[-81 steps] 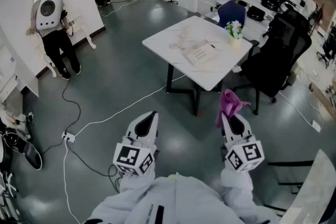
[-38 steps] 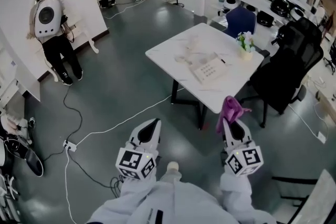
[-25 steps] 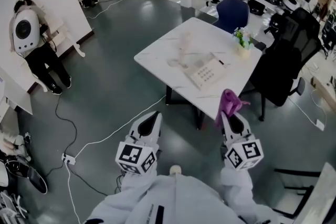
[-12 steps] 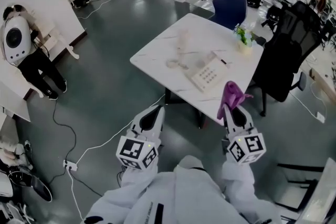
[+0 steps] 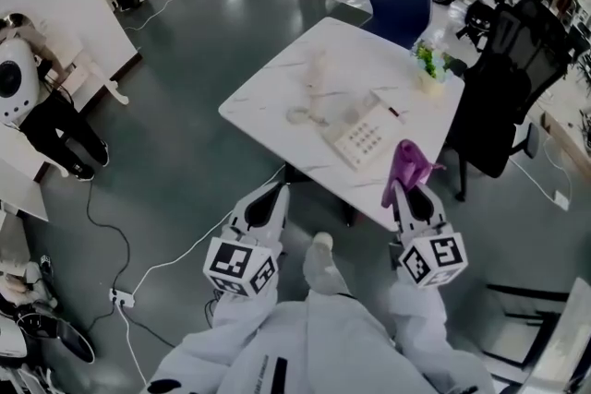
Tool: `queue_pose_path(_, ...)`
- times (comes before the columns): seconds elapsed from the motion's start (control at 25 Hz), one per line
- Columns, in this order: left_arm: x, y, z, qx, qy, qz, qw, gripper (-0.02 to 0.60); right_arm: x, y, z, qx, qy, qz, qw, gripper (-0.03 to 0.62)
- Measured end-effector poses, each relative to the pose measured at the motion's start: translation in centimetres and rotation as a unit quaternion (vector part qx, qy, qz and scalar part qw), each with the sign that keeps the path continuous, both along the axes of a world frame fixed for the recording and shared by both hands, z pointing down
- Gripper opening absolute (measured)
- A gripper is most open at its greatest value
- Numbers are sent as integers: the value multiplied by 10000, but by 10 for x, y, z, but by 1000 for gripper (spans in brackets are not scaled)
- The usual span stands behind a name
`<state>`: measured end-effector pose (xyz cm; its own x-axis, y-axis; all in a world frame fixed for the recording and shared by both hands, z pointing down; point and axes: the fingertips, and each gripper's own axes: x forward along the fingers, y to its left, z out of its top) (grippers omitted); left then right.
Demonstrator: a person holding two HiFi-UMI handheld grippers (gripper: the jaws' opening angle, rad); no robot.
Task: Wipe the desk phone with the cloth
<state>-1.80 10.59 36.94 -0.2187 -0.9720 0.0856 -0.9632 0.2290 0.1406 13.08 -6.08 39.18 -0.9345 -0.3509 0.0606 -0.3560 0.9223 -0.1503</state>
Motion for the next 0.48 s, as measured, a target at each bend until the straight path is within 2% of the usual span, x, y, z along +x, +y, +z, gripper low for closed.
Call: queue_pose_path(0.48, -59, -80, 16, -197, 162, 371, 9990, -3, -52, -67, 13, -249, 52, 392, 9989, 41)
